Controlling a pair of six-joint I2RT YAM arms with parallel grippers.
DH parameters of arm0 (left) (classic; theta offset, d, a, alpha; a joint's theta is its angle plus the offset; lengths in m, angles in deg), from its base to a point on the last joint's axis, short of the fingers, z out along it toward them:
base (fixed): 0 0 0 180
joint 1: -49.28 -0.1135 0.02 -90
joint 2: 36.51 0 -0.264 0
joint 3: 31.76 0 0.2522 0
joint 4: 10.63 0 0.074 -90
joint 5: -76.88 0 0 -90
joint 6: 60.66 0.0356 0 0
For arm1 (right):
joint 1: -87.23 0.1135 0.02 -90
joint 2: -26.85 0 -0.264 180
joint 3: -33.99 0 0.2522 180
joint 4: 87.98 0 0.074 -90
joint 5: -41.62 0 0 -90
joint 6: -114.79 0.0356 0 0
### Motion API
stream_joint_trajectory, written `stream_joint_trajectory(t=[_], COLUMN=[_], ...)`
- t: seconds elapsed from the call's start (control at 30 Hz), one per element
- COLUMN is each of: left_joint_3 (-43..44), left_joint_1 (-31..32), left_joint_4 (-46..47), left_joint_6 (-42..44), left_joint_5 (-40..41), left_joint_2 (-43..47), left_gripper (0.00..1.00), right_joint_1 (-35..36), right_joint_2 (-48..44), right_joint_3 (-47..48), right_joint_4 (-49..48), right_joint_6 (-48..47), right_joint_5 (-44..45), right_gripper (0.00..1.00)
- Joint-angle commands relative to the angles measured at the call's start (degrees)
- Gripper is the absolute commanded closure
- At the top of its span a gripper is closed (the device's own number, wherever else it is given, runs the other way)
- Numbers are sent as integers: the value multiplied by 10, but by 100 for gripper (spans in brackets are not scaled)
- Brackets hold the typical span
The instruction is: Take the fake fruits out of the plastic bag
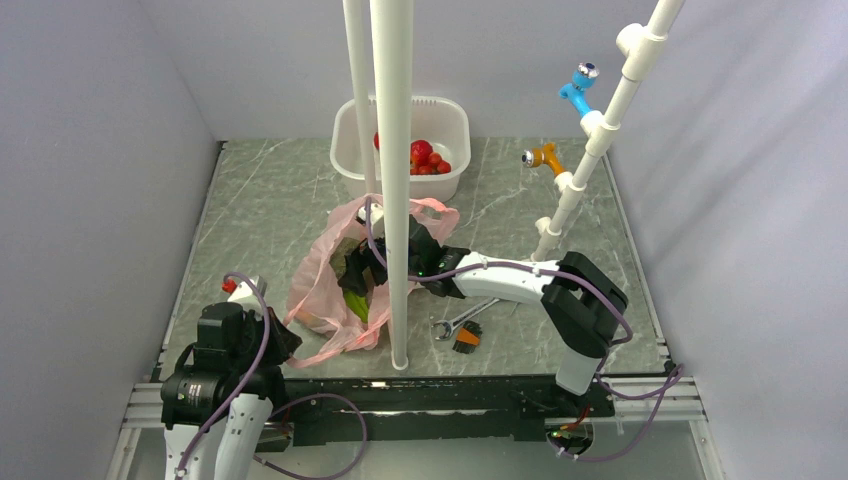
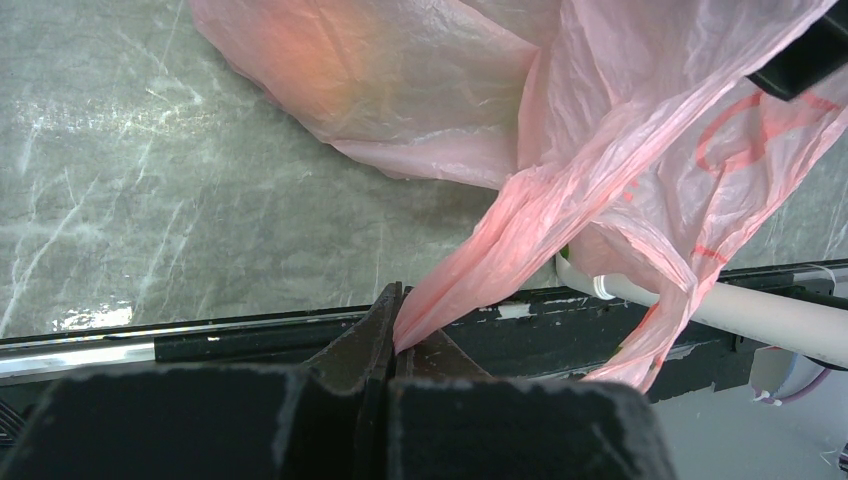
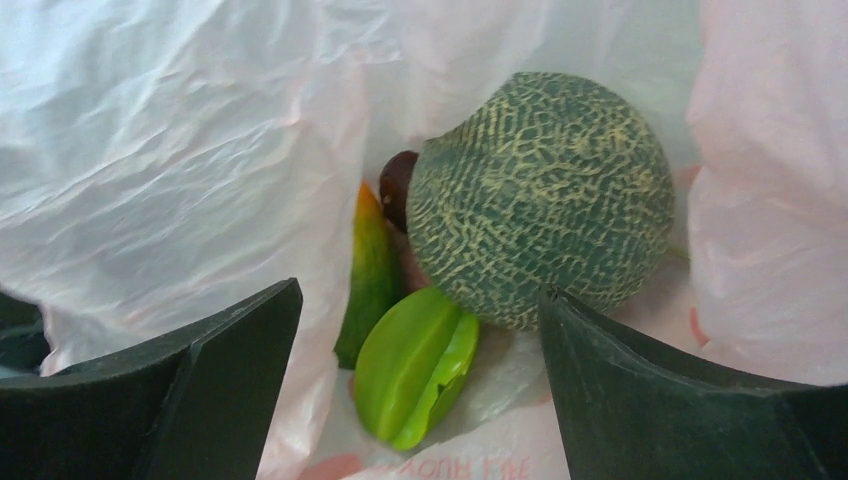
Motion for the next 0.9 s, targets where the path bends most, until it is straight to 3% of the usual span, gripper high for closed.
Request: stream_joint_trajectory(t=[0.0,0.13,0.23,0.37,0.67,0.87], left_joint_3=[-1,-2,-2,-2,-2,-2], left_joint_1=[-3,-3,-3,-2,-3,-2], left_joint_4=[19,19,20,21,21,21], left_joint_6=[1,1,1,1,1,1], left_joint_5=[-10,-10,-10,-10,-9,-10], left_joint_2=[1,2,2,5,1,1], left_gripper=[100,100,100,100,100,100], right_joint_1=[1,1,1,1,1,1], right_joint_2=[4,-2,1,-8,40,103], right_joint_3=[16,-6,-11,-32,-14,41], right_joint_4=[-21,-33,-20,-11,-3,-16], right_joint_6=[0,-40,-106,-199,-254,-257], right_joint_5=[72,111,121,131,174,168], right_gripper=[11,25,42,53,58,49])
